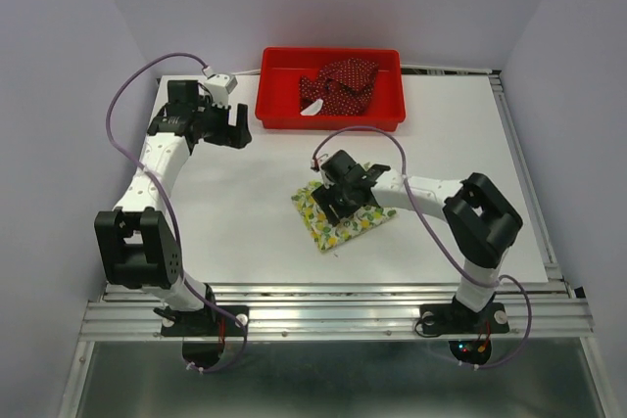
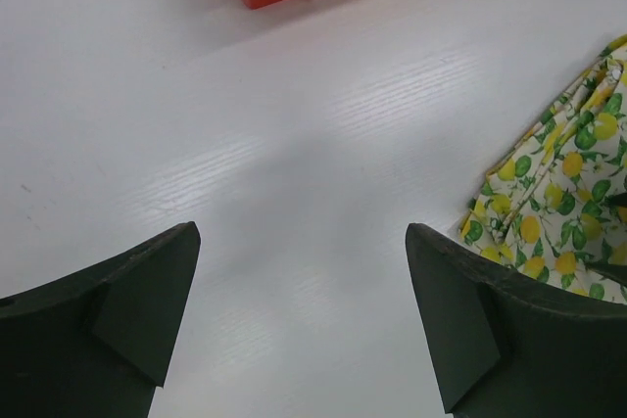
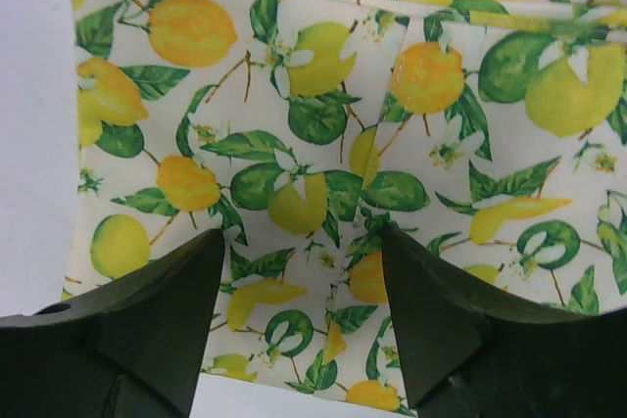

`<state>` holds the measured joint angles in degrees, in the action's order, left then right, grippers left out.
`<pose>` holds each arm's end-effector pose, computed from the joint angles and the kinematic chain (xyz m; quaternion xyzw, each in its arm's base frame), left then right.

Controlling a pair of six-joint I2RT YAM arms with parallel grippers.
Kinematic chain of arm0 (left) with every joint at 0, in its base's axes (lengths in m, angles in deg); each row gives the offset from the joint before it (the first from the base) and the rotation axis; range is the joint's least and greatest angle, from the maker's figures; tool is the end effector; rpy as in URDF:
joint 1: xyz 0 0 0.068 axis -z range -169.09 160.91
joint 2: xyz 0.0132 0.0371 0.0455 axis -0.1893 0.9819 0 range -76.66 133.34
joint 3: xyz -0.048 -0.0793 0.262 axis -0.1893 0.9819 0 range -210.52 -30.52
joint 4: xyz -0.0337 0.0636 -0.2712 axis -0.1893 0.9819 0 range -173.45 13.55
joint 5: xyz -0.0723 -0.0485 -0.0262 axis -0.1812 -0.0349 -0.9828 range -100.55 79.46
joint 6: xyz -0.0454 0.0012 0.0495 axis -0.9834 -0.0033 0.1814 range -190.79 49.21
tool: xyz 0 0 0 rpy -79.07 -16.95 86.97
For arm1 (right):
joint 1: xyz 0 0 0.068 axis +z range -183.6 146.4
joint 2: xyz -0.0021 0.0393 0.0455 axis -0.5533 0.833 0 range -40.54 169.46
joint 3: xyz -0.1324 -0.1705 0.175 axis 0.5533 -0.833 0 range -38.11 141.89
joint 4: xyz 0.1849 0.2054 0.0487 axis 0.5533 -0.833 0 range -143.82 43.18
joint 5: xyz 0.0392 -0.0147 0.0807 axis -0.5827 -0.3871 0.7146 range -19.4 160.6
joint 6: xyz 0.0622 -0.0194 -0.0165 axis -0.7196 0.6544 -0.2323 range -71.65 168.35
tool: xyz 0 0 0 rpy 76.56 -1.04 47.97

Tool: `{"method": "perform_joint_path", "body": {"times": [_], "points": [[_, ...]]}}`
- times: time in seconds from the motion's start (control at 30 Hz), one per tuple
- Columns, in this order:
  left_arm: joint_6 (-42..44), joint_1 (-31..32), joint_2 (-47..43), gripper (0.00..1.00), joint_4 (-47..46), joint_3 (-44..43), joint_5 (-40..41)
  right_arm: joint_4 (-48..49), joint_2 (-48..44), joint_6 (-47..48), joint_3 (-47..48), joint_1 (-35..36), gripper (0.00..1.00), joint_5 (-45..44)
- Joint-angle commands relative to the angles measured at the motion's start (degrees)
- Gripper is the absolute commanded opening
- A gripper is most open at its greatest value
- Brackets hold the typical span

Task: Fold and stack the skirts
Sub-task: Neatly place the folded skirt to the corner

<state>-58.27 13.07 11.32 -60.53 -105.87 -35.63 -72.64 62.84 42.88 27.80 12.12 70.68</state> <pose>0.3811 -0.0371 0.3120 0.2094 0.8482 -0.1520 0.4622 0.2700 0.2769 0.1477 -0.3348 0.9135 0.1004 0.2080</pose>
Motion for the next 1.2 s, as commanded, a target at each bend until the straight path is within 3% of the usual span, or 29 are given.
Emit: {"method": "perform_joint_path", "body": {"times": [0.0, 0.07, 0.27, 0.47, 0.6, 0.83, 0.97, 1.17], "points": [[-0.56, 0.13, -3.87, 0.99, -1.12, -0.68, -2.25, -0.72, 5.86, -0.76, 1.15, -0.98, 0.72, -12.02], [-0.47, 0.13, -4.49, 0.99, -1.91, 0.38, -2.6, -0.72, 7.62, -1.81, 1.24, -3.16, 0.73, -11.69], [0.14, -0.04, -4.93, 0.99, -2.17, 1.52, -1.2, -3.44, 8.87, -2.79, -0.25, -20.18, 0.72, -5.36], [0.14, -0.04, -3.79, 0.99, -2.62, 1.35, -3.74, -3.71, 4.57, 6.95, -5.87, -31.28, 0.8, -4.21], [-0.12, -0.13, -1.51, 0.99, -1.91, -0.14, -6.55, -3.71, 6.21, 15.12, -4.66, -40.94, 0.83, -2.8], [0.58, -0.22, 0.34, 0.99, -0.68, -2.25, -9.99, -5.64, 19.64, 22.69, 12.73, -51.33, 0.91, -0.6], [0.93, -0.31, 0.96, 0.99, -0.33, -3.31, -9.72, -7.22, 27.3, 26.3, 25.45, -52.48, 0.98, -0.69], [1.28, -0.4, 1.84, 0.99, 0.72, -3.84, -10.08, -9.94, 38.11, 28.15, 41.21, -53.01, 1.0, 2.56]]}}
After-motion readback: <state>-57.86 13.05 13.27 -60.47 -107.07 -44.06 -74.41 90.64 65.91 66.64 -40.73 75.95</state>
